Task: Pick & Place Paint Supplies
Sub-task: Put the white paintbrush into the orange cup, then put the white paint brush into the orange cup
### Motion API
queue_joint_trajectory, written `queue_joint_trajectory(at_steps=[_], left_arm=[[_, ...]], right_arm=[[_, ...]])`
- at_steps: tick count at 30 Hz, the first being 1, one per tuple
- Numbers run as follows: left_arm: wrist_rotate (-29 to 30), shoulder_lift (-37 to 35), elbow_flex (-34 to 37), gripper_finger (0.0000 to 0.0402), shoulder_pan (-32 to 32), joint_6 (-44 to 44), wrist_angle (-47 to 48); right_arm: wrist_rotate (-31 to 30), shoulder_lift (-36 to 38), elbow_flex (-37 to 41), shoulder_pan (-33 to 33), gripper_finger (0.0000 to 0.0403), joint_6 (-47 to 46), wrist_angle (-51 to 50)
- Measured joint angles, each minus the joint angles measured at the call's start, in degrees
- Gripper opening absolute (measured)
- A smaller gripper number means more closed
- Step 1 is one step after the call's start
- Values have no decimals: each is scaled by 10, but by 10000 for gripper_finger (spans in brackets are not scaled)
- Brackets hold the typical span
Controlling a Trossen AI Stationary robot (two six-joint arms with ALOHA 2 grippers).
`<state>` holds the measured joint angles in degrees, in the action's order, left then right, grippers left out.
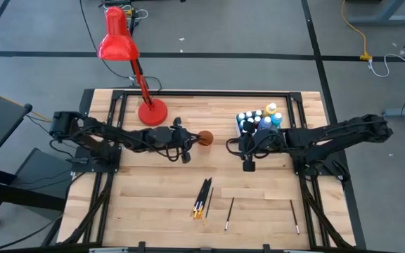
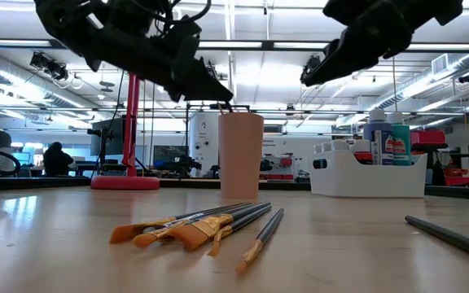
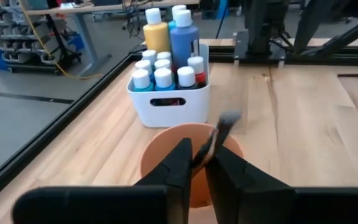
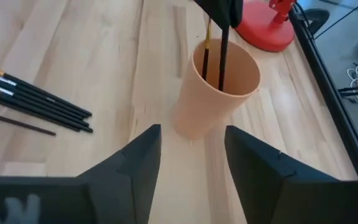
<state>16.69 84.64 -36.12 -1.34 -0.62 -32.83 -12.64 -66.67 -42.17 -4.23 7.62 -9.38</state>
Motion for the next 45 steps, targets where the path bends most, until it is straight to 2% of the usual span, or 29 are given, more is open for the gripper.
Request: queue_joint_trajectory(at_steps=[7,10,14,19,22,27,32,41,45], left_arm=[[2,0,0,97,0,8,-6],[1,0,0,108,1,9,-15],[2,0,0,113,5,0,-29],[2,0,0,112,14,-17,-58],[1,0,0,112,18,-17,-62],[2,0,0,112,21,-17,-61],[2,0,0,112,21,-17,-61],[2,0,-1,112,21,-11,-84],[2,0,-1,112,21,-11,-93]], right_arm=[[3,0,0,0,176,4,35],[39,0,0,0,172,5,39],[158,-10,0,0,167,15,37],[373,-57,0,-7,167,51,47],[431,-112,0,-27,167,89,72],[461,-215,0,-64,165,120,138],[451,-295,0,-94,151,158,190],[432,-388,0,-114,116,189,228],[448,-421,-2,-113,99,198,265]])
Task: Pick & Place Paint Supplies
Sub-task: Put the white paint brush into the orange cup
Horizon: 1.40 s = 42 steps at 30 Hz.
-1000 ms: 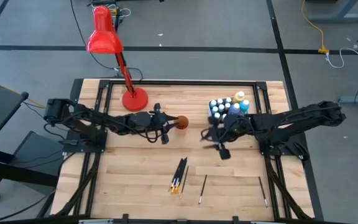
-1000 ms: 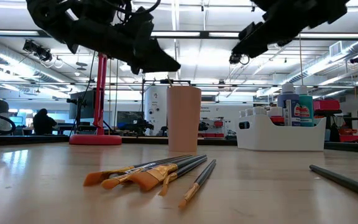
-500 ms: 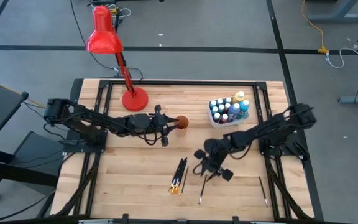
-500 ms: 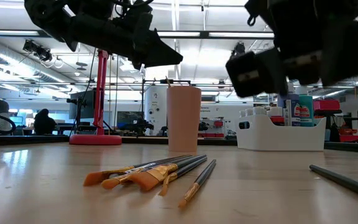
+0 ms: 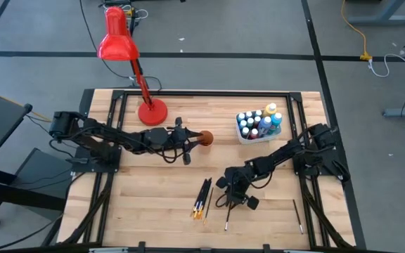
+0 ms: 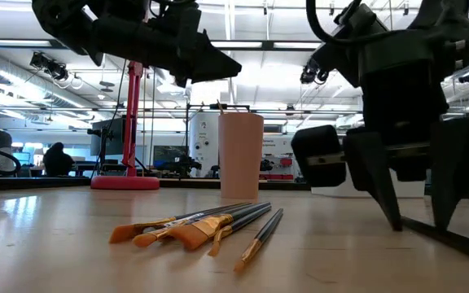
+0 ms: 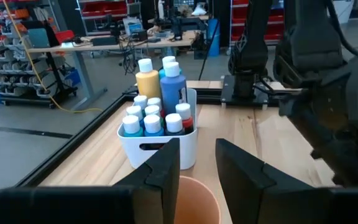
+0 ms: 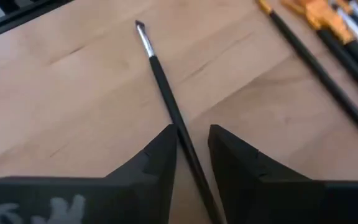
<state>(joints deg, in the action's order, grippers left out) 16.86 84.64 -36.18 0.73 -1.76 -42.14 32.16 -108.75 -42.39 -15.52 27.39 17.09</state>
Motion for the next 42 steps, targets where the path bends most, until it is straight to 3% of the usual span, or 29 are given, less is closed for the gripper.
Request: queue_joint_trajectory(at_steps=[4,9,13,22,25,32,35,42], left_arm=[[0,0,0,112,0,0,-21],[0,0,0,112,0,0,-25],[-9,0,0,112,0,10,-24],[-166,0,0,112,4,57,-27],[-190,0,0,112,12,54,-24],[-236,0,0,112,19,185,-6],[-242,0,0,112,23,200,21],[-203,0,1,112,38,5,25]], right_arm=[[16,-36,-1,2,75,12,56],[65,-70,-2,15,17,18,103],[78,-77,-1,21,17,37,118],[42,-35,5,33,6,31,104],[22,0,6,42,6,32,92],[-138,97,4,57,5,75,16],[-203,138,4,60,5,89,-2],[-335,265,3,60,5,41,-20]])
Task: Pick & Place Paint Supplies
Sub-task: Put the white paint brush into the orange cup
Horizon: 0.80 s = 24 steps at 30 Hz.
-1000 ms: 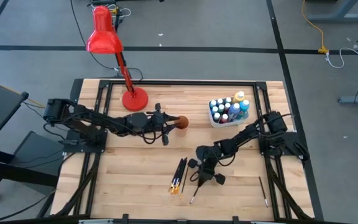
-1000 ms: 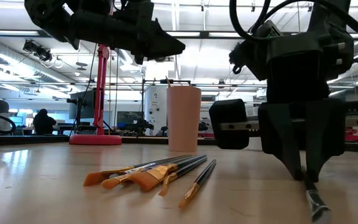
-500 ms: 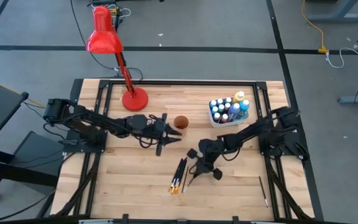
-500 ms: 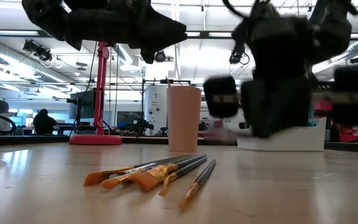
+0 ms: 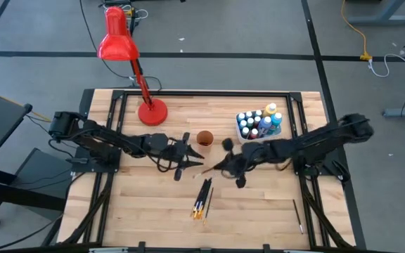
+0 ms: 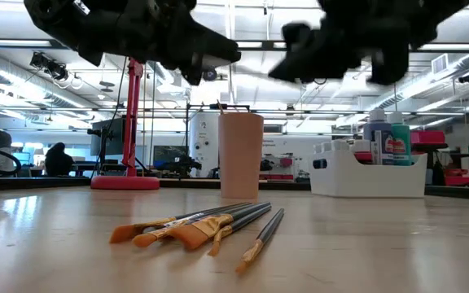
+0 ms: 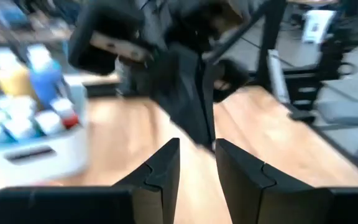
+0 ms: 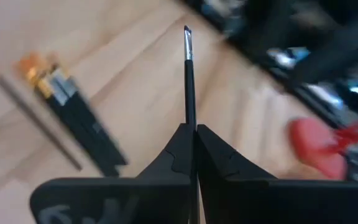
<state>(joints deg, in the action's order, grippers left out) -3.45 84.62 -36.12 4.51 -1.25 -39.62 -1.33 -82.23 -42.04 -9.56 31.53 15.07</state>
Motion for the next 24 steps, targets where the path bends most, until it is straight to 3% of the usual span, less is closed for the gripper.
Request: queue_joint_trajectory(at_steps=[6,11,16,24], left_arm=[[105,0,0,112,5,-109,-48],[93,0,0,112,6,-166,-59],[66,0,0,112,14,-191,-115],[82,0,0,112,26,-207,-196]], right_arm=[[17,126,-1,0,5,-12,-32],[8,172,-1,6,4,-3,-2],[1,142,27,21,4,-43,150],[-12,84,117,31,4,-109,424]])
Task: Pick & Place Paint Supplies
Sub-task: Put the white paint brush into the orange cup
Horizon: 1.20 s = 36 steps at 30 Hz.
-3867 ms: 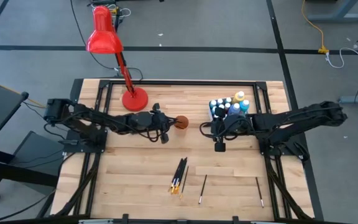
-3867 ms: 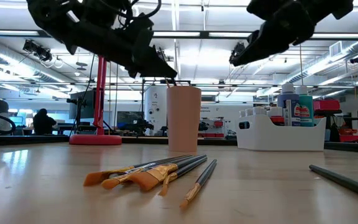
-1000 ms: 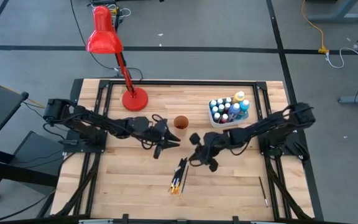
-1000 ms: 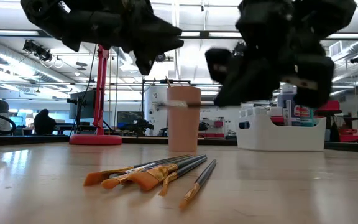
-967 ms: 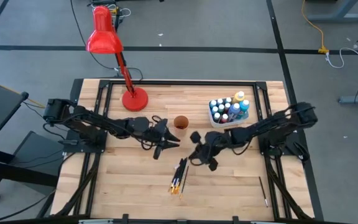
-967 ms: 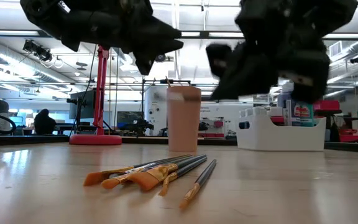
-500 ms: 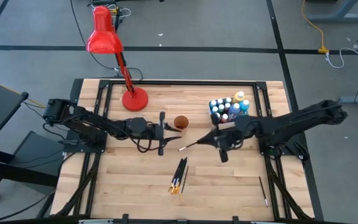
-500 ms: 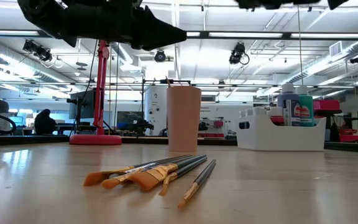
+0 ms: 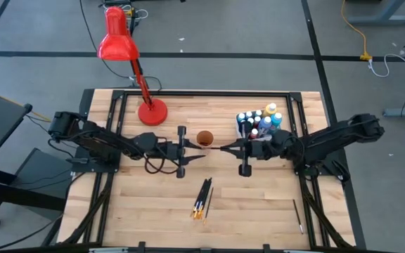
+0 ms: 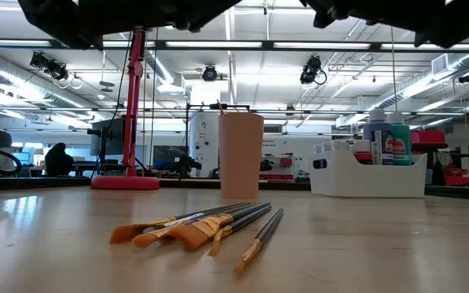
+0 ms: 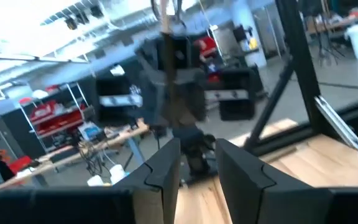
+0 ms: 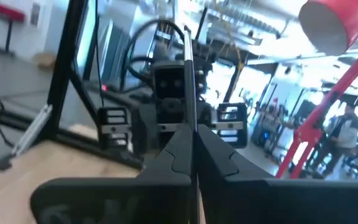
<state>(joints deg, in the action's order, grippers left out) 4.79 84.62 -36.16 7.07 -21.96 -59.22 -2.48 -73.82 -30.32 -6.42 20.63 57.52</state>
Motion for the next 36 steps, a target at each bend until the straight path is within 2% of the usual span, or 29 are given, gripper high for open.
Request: queue_joint_trajectory(at_steps=[2,5,13,24,27,31,36], left_arm=[[-7,0,0,112,0,2,-20],[-14,0,0,112,0,3,-53],[-16,0,-26,112,-4,31,-42],[-27,0,-43,109,-4,18,-41],[-41,0,-43,84,-4,20,-43],[-42,0,-43,23,-4,22,-42],[-27,0,-43,30,-4,37,-27]], right_arm=[[-1,-14,8,0,4,-3,38],[3,-31,6,0,4,-7,44],[4,-67,-21,4,4,-7,43],[3,-68,-21,7,4,-7,41],[4,-68,-21,7,4,-2,39],[0,-68,-21,6,15,-1,30],[-3,-68,-22,7,48,-7,-3]])
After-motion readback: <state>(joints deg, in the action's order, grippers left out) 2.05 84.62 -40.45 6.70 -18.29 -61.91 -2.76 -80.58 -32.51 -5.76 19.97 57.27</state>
